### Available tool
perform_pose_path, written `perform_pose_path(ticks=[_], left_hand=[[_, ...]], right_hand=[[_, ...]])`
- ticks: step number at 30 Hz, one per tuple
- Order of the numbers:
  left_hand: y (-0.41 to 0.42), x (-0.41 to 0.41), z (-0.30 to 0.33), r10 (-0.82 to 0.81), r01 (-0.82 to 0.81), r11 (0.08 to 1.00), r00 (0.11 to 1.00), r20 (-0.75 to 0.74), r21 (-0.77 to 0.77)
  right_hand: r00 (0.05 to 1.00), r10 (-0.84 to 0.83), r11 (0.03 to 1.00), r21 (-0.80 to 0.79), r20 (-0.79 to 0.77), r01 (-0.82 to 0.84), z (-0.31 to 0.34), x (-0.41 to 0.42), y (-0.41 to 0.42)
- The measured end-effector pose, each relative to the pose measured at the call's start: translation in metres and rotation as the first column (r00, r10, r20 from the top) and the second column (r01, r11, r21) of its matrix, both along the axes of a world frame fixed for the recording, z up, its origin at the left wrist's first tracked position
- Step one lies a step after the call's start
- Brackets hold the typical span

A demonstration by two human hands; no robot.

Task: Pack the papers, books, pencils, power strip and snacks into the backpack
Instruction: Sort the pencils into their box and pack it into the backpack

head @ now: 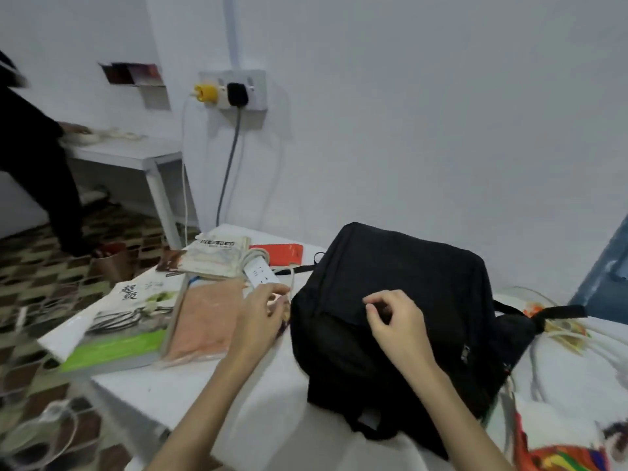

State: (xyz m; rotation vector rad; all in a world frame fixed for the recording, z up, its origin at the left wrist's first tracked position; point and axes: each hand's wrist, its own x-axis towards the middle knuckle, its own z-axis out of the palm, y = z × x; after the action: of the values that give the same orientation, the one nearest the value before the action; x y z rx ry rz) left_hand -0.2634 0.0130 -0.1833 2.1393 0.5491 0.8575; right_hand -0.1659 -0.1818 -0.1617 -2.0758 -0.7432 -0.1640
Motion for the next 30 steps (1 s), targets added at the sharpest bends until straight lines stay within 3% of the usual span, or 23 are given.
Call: perform_pose_path(ticks=[4,8,14,17,19,22,24,27,30], left_hand=[[0.055,-0.011,0.007,0.075,-0.068,0.995,0.994,-0.081,0.077],[0.105,0.023,0.027,0.063,-0.040,0.988,0.987,-0.149,0.152],[0.179,0.108,0.019,0.045,0.061,0.966,0.916,-0.398,0.250],[0.206,0.149,0.006,0.035,0.117,0.968,0.815,-0.578,0.224],[0.215,0.171,0.001,-0.054,0.195,0.974,0.704,-0.708,0.119],[0.221,0.204,0.001,-0.080,0.366,0.924,0.463,-0.883,0.108],[0.221,0.219,0.000,-0.053,0.435,0.891,0.391,-0.919,0.133],[0.220,0.228,-0.003,-0.003,0.412,0.888,0.453,-0.891,0.207],[0.223,0.225,0.004,-0.043,0.294,0.929,0.687,-0.725,0.224]], right_hand=[[0.980,0.150,0.987,-0.034,-0.133,-0.156,0.011,0.008,0.075],[0.912,0.158,0.980,-0.057,-0.377,-0.193,0.013,0.040,0.151],[0.924,0.099,0.951,-0.239,-0.369,-0.197,-0.005,0.087,0.226],[0.876,-0.044,0.959,-0.266,-0.480,-0.097,-0.018,0.116,0.250],[0.778,-0.152,0.977,-0.210,-0.610,0.026,-0.024,0.134,0.262],[0.583,-0.124,0.982,-0.017,-0.803,0.186,-0.027,0.156,0.279],[0.497,-0.069,0.975,0.047,-0.865,0.218,-0.023,0.162,0.285],[0.416,-0.001,0.970,0.099,-0.909,0.220,-0.020,0.169,0.284],[0.364,0.055,0.951,0.160,-0.930,0.264,-0.018,0.173,0.278]])
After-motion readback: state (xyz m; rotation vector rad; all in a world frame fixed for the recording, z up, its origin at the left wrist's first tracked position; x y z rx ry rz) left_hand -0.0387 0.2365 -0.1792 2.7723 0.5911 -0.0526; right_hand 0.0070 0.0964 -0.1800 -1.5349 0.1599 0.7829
